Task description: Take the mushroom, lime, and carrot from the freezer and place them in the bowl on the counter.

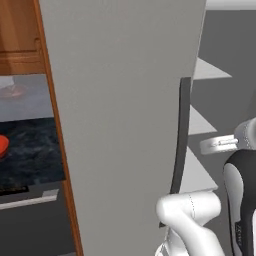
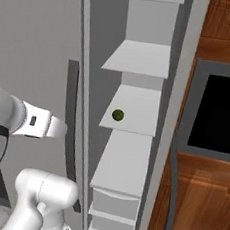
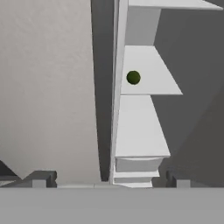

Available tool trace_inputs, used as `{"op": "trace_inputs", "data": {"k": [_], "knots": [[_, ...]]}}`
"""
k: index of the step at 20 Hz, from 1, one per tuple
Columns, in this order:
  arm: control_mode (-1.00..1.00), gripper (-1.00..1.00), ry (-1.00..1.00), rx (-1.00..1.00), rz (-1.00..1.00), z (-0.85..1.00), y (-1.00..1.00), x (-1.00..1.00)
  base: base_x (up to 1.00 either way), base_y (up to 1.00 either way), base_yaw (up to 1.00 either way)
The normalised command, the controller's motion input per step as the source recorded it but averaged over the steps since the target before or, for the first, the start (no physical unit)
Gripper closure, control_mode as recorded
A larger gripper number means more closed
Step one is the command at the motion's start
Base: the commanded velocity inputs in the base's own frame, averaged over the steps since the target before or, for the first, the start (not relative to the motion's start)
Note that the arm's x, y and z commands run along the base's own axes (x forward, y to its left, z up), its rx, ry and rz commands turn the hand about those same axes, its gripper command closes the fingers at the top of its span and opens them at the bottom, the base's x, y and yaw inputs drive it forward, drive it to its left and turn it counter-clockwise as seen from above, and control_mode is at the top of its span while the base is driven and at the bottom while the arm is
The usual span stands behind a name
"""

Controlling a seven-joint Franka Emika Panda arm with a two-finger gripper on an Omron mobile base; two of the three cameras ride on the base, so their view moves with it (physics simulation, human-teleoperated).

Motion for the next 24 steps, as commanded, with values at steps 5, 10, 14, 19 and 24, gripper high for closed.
{"op": "trace_inputs", "data": {"k": [5, 10, 14, 19, 24], "knots": [[1.0, -1.0, 0.0, 0.0, 0.0, 0.0, 0.0, 0.0, 0.34, -0.53, 0.02], [1.0, -1.0, 0.0, 0.0, 0.0, 0.0, 0.0, 0.0, 0.22, -0.52, 0.0], [1.0, -1.0, 0.0, 0.0, 0.0, 0.0, 0.0, 0.0, 0.22, -0.31, 0.0], [1.0, -1.0, 0.0, 0.0, 0.0, 0.0, 0.0, 0.0, 0.22, -0.19, 0.0], [-1.0, -1.0, -0.05, 0.0, 0.01, -0.3, 0.0, 0.31, 0.05, -0.03, 0.0]]}}
